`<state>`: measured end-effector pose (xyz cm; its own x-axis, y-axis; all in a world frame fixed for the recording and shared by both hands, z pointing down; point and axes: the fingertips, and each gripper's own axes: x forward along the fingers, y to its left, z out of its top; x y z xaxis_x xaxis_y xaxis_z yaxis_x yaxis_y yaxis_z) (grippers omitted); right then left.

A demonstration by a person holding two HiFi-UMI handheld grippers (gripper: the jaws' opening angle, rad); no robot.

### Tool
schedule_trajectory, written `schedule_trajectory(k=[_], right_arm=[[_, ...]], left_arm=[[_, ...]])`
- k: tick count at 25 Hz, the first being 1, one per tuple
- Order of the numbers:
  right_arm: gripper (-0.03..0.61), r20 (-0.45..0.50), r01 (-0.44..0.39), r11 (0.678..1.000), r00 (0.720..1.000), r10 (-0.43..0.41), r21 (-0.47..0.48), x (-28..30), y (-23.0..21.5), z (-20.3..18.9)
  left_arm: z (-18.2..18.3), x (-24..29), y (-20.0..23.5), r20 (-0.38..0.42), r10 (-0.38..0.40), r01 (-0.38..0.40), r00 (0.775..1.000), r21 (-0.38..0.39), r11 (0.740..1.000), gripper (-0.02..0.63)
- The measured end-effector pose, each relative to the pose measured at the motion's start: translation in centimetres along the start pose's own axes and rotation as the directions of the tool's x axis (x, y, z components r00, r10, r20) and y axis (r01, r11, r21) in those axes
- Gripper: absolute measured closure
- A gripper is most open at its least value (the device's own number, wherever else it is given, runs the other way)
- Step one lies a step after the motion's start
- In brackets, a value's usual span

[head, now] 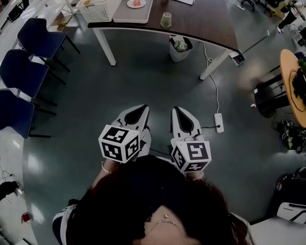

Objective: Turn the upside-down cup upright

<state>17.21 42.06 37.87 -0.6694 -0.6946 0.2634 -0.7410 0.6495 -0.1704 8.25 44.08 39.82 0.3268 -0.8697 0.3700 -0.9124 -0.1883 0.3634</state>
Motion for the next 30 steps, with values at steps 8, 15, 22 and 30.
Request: schedule_trajectory(k=[8, 15, 22, 30], right_arm=[[0.561, 0.034, 0.041, 0.999, 0.999, -0.041, 0.001, 6.6, -1.1, 3.4], [0.561, 0.068, 0.055, 0.997, 0.996, -0.058, 0.047, 10.7, -1.6, 5.0], [0.561, 0.069, 0.057, 0.997, 0.996, -0.060, 0.044, 13.8, -2.8, 5.7], [0.561, 0.080, 0.058, 0.998, 0.995, -0.061, 0.036, 18.8, -5.9, 7.5]], left_arm=[[5.1, 3.9, 4.2, 0.014, -0.036, 0.035, 0.999, 0.054, 0.998, 0.618], [7.3, 6.4, 7.5, 0.005, -0.068, 0.067, 0.998, 0.064, 0.996, 0.618], [8.3, 9.6, 8.8, -0.019, -0.098, 0.099, 0.995, 0.065, 0.993, 0.618], [10.8, 14.3, 11.1, -0.018, -0.097, 0.098, 0.995, 0.062, 0.993, 0.618]])
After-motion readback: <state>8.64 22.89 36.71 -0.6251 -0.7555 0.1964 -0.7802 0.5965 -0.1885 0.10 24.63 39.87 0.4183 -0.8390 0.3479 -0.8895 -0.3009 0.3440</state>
